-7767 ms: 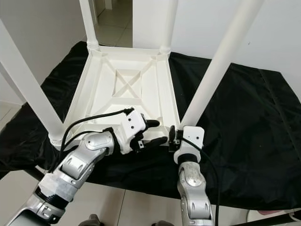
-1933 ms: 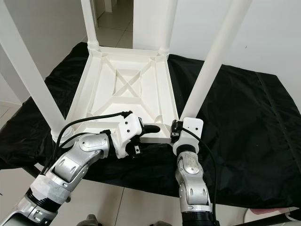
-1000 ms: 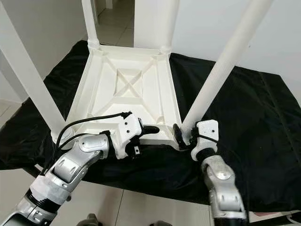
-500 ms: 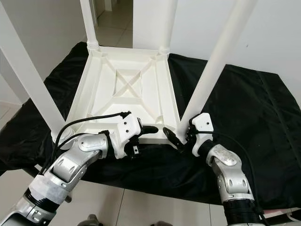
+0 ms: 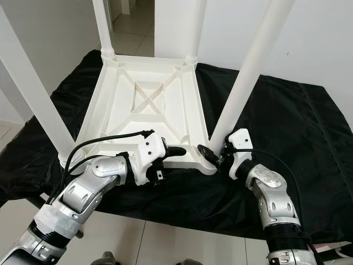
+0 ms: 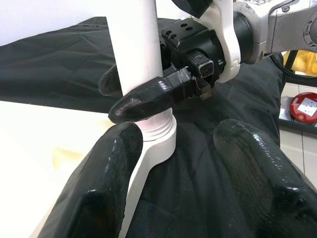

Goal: Building children table

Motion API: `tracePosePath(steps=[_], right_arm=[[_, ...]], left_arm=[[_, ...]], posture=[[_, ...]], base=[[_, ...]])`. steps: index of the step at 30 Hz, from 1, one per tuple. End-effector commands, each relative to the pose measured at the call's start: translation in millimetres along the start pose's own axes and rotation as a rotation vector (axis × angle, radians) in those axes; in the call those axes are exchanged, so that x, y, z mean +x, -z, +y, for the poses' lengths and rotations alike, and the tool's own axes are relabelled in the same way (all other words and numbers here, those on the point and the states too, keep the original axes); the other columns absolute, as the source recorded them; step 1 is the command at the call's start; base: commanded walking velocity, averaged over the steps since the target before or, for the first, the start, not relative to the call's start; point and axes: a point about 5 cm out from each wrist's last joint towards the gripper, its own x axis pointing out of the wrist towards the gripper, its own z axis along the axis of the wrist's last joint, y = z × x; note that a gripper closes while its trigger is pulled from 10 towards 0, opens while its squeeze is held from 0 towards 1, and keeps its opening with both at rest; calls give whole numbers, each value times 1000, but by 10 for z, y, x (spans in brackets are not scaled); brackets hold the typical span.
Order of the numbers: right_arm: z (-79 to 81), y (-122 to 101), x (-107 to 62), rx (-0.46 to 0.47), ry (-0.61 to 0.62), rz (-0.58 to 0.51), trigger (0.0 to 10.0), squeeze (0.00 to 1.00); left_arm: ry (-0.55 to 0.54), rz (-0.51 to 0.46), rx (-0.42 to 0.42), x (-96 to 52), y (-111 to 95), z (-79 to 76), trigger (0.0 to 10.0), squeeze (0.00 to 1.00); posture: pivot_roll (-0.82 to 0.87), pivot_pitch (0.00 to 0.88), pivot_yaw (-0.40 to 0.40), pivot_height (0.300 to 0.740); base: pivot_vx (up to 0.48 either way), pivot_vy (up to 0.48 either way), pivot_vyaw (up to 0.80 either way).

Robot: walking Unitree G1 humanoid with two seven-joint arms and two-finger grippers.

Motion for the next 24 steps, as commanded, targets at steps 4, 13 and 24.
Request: tracePosePath(steps=[4,13,24], right_arm=[[69,9,-38,4,60,-6,10000,0],[161,-54,-4,5,254,-47,10000,0],[364,-30,47,105,667,-55,10000,0]], left_arm=[[21,-6,1,4,-25,9,10000,0],[28,-5,-8,2,-9,-28,10000,0],[29,0,-18,-16,5,-54,10000,0]], posture=[[60,0,-60,740],[53,0,-62,740],[53,15,-61,740]], base=[[0,0,0],[0,0,0],[0,0,0]])
